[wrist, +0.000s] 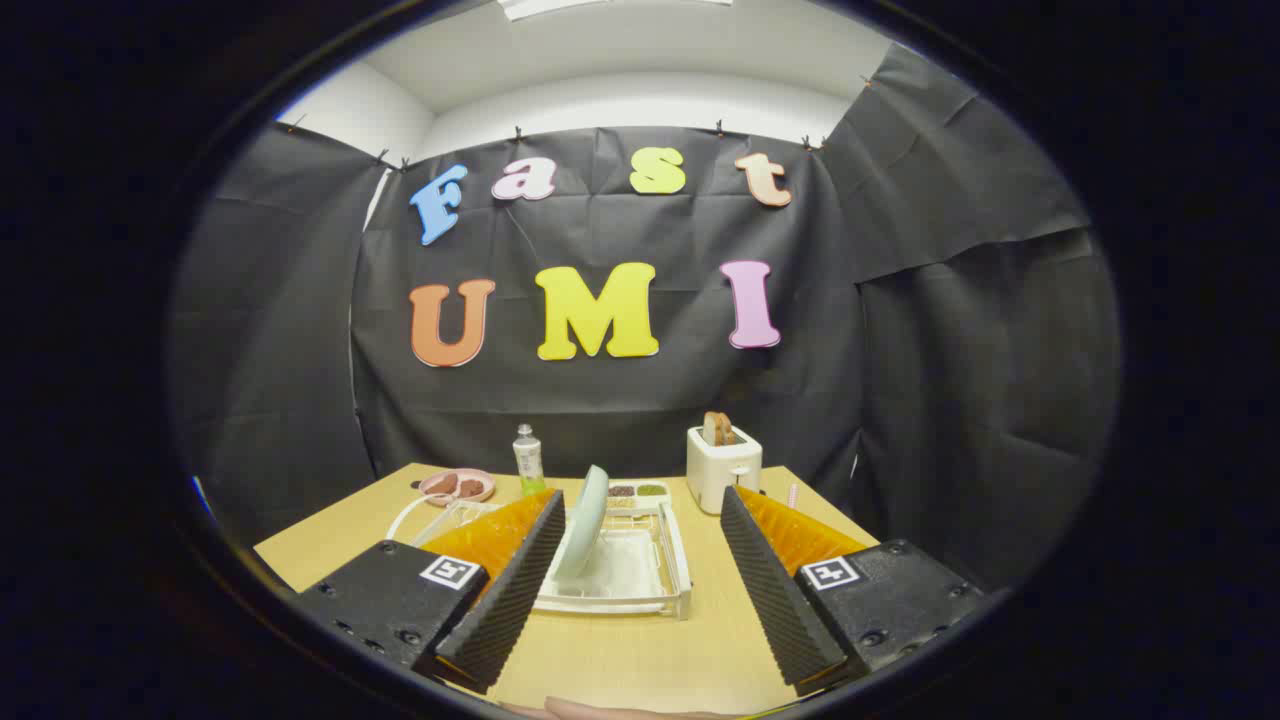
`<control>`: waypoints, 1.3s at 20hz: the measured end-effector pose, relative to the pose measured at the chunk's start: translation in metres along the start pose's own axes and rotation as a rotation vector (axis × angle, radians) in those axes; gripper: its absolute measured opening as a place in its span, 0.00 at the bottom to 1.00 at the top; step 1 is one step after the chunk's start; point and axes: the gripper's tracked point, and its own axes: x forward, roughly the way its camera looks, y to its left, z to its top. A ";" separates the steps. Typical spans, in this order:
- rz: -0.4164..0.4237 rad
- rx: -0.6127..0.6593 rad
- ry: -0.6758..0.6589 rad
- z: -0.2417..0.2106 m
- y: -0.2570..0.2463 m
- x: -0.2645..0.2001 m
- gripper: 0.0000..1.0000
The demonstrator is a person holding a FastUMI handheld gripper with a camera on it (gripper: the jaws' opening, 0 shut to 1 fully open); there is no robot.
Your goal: Take the plate from the dish rack, then take the spoon from the basket and place it into the plate.
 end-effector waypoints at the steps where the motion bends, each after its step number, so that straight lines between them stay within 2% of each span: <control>1: -0.003 -0.001 -0.001 0.000 -0.001 0.000 1.00; 7: 0.011 0.020 0.025 -0.006 0.000 0.005 1.00; 16: -0.027 -0.015 0.035 -0.007 -0.003 0.021 1.00; 21: 0.036 -0.048 0.152 0.002 0.024 0.058 1.00; 23: 0.074 -0.080 0.241 -0.001 0.037 0.080 1.00; 26: 0.059 -0.110 0.322 0.011 0.040 0.121 1.00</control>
